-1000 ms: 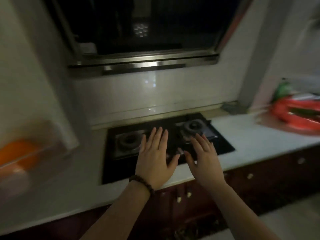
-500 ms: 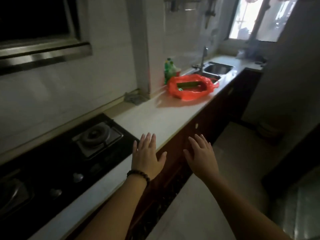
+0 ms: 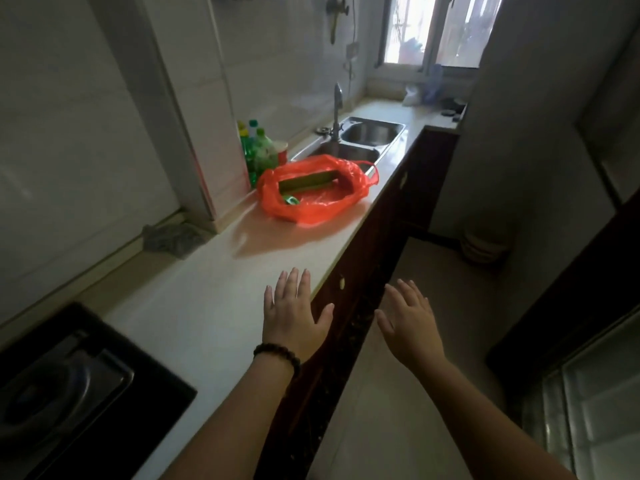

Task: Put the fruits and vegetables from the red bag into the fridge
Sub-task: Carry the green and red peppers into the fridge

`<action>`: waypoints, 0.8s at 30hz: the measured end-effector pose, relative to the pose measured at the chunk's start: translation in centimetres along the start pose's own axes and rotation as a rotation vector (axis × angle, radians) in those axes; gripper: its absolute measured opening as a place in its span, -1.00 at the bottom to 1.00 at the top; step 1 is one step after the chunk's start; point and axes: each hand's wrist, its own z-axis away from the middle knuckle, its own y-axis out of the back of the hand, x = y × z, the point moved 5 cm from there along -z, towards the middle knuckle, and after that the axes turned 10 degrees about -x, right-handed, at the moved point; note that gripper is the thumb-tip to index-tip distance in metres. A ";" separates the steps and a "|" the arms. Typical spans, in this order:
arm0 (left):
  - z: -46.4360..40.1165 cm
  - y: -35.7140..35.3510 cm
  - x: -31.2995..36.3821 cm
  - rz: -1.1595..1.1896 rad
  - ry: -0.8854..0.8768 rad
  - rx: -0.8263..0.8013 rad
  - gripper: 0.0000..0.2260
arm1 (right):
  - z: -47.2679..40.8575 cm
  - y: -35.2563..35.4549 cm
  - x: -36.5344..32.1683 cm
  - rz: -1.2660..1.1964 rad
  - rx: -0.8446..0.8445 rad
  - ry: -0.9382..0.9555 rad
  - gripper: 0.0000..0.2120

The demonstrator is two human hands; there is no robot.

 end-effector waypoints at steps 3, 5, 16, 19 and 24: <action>-6.6 0.2 -0.2 0.000 -0.008 -0.019 -0.35 | -6.4 0.9 -0.3 -0.018 0.017 0.005 -0.45; -10.9 0.6 -0.2 0.008 -0.010 -0.016 -0.34 | -10.2 1.7 -0.2 -0.024 0.030 0.001 -0.45; -30.4 0.4 0.2 0.036 0.082 0.033 -0.34 | -31.2 3.1 3.9 -0.030 -0.038 0.081 -0.46; -35.0 -0.5 -0.2 0.070 0.188 0.039 -0.36 | -38.2 3.1 5.3 -0.028 -0.091 0.170 -0.46; -40.7 -1.1 -0.3 0.161 0.405 0.069 -0.37 | -48.1 4.7 7.3 0.030 -0.227 0.297 -0.45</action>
